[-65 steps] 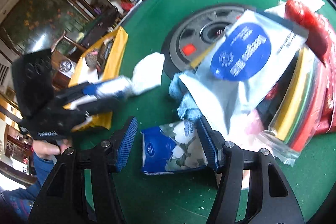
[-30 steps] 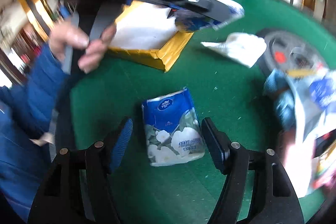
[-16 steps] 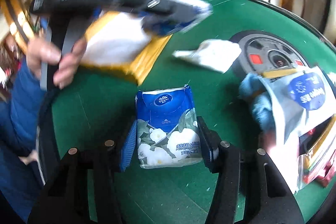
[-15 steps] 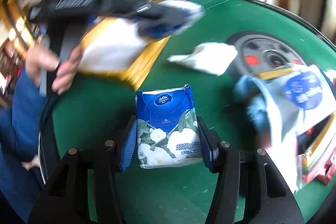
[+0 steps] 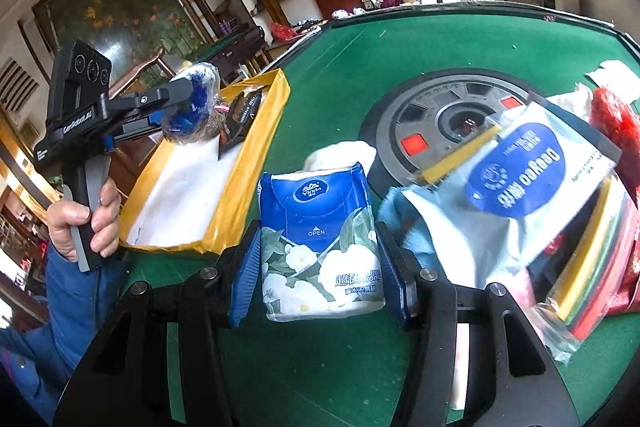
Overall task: Organize soft objects
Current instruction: 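Carry Vinda bag with left gripper while right gripper carries tissue pack toward box, then lower Vinda bag into box with left gripper while right gripper releases tissue pack there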
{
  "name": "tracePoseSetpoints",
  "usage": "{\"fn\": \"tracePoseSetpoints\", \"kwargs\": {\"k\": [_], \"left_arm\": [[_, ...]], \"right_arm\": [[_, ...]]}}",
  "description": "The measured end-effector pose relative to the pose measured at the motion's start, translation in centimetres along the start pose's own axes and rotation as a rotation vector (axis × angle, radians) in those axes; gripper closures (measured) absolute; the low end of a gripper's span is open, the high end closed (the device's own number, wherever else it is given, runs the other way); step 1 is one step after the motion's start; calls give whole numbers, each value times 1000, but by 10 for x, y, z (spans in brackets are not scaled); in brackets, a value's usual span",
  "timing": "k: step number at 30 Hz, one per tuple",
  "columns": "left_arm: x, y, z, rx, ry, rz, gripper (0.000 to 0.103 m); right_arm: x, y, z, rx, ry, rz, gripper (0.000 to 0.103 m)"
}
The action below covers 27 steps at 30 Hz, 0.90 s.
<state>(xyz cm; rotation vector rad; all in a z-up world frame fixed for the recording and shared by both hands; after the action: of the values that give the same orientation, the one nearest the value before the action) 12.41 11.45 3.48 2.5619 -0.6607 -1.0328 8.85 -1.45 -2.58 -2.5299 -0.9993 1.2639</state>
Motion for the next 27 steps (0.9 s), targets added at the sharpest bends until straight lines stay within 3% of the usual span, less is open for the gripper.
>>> {"fn": "tracePoseSetpoints", "kwargs": {"k": [7,14,17,27], "left_arm": [[-27,-52,-18,-126,85,-72,44],[-56,-128,-22,-283,144,-232,44],[-63,-156,-17,-325,149,-347,44],[-52,-180,-9,-396,107,-360,44]], "right_arm": [[28,-35,-19,3,-45,-29,49],[73,-93,-52,-48,-114,-39,49],[105,-115,-57,-60,-169,-52,49],[194,-160,-72,-77,-283,-46,49]]}}
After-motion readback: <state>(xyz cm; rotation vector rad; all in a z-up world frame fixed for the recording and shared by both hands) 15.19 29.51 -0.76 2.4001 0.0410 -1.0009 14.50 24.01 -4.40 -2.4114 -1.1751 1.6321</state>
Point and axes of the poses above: each gripper's, at about its wrist camera, not at the fingertips, and x roughly the way its jaws point, y to its right, z to its underside, the point moved 10 cm from there along x, roughly the way its jaws point, and after that the axes turned 2 degrees about -y, right-handed, at the moved point
